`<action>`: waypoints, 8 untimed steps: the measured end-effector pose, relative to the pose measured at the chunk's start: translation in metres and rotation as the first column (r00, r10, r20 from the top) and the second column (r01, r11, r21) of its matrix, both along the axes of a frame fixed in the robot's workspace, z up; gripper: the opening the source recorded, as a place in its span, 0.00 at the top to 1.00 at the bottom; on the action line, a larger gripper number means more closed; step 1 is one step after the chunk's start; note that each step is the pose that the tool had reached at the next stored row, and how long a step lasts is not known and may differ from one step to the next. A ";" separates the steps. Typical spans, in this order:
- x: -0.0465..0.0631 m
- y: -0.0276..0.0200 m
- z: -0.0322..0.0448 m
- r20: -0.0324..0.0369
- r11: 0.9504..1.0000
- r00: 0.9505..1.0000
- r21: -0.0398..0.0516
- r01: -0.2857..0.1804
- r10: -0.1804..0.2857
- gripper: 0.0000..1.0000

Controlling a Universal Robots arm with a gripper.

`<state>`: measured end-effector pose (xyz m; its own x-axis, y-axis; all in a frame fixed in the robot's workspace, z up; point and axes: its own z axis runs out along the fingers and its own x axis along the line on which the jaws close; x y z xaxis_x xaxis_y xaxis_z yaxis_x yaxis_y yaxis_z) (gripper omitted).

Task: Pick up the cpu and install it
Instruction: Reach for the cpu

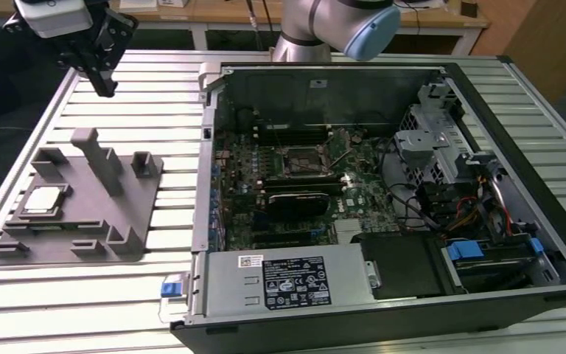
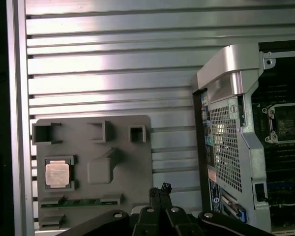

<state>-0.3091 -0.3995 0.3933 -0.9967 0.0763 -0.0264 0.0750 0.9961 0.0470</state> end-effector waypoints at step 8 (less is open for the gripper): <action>-0.012 -0.0002 0.0000 0.000 1.000 1.000 0.000 0.000 0.000 0.89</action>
<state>-0.3206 -0.3997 0.3933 -0.9967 0.0763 -0.0262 0.0750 0.9961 0.0470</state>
